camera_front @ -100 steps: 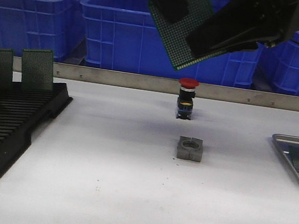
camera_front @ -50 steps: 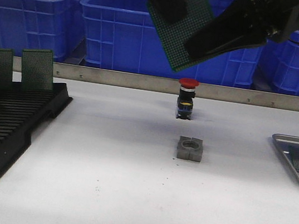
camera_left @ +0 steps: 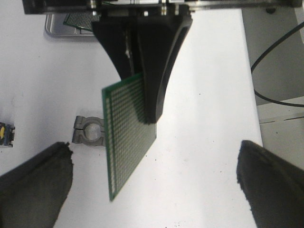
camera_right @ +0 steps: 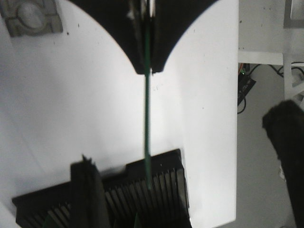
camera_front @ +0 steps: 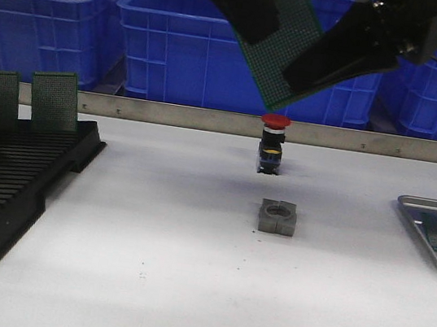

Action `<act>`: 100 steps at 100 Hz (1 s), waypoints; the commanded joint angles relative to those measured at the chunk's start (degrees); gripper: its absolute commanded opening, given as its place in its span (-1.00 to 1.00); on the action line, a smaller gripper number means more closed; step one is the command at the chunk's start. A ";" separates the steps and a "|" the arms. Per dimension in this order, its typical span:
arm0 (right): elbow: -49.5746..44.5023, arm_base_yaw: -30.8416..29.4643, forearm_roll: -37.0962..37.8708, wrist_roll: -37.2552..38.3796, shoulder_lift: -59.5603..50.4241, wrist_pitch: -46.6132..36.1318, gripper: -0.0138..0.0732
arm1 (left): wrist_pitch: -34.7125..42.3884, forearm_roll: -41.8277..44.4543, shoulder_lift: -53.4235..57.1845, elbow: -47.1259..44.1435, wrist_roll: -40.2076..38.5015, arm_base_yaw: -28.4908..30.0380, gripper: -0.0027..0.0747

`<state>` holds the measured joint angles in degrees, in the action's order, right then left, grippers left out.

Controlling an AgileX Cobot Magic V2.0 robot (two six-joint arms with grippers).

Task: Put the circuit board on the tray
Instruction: 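Release the left gripper and carry the board toward the tray, then lower the board onto the tray and open the right gripper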

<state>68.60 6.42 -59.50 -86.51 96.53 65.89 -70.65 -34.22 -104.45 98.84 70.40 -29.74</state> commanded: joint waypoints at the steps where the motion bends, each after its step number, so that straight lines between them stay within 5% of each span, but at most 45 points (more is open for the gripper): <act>1: 2.07 -2.04 0.25 1.45 -3.86 2.36 -0.84 | -2.20 -3.47 2.99 1.49 -0.18 -0.45 0.73; 53: 2.12 -23.63 1.90 13.27 -4.48 0.46 -0.84 | -2.20 -3.47 2.99 1.49 -0.18 -0.45 0.73; 100: 2.12 -25.71 2.03 23.78 6.63 -1.00 -0.84 | -2.20 -3.47 2.99 1.49 -0.18 -0.45 0.73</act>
<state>69.02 -18.95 -54.74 -64.70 103.96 64.17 -70.65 -34.22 -104.45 98.84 70.40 -29.74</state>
